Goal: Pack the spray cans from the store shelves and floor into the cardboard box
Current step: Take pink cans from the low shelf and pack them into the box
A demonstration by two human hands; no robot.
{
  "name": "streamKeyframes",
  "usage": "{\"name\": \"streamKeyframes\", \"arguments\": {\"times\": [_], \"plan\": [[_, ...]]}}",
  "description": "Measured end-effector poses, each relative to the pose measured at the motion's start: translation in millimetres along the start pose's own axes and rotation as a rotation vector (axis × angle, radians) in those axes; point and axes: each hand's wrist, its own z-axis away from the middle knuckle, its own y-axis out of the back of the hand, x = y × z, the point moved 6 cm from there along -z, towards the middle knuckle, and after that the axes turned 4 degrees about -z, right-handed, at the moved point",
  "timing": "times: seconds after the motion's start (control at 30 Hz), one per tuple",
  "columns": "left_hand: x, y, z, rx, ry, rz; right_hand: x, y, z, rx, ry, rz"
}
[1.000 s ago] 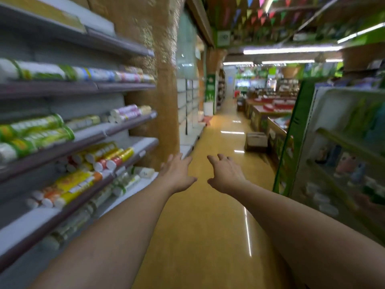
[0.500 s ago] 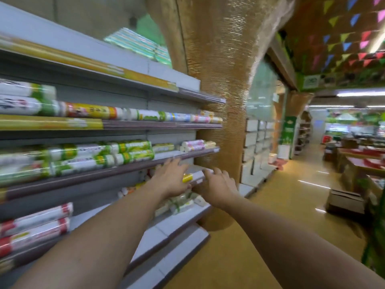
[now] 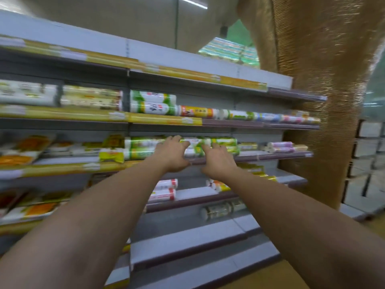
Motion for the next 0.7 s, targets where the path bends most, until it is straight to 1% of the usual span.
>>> {"name": "streamKeyframes", "arguments": {"times": [0.17, 0.3, 0.4, 0.53, 0.7], "plan": [[-95, -1, 57, -0.015, 0.129, -0.035, -103, -26, -10, -0.022, 0.113, -0.056], [-178, -17, 111, -0.086, 0.222, -0.040, -192, -57, -10, -0.062, 0.185, -0.129], [-238, -38, 153, -0.153, 0.287, -0.065, -257, -95, -4, -0.124, 0.217, -0.178], [-307, -66, 198, -0.232, 0.366, -0.042, -332, -149, 2, -0.179, 0.257, -0.209], [-365, -132, 253, -0.360, 0.367, -0.045, -400, -231, 18, -0.299, 0.264, -0.214]]}}
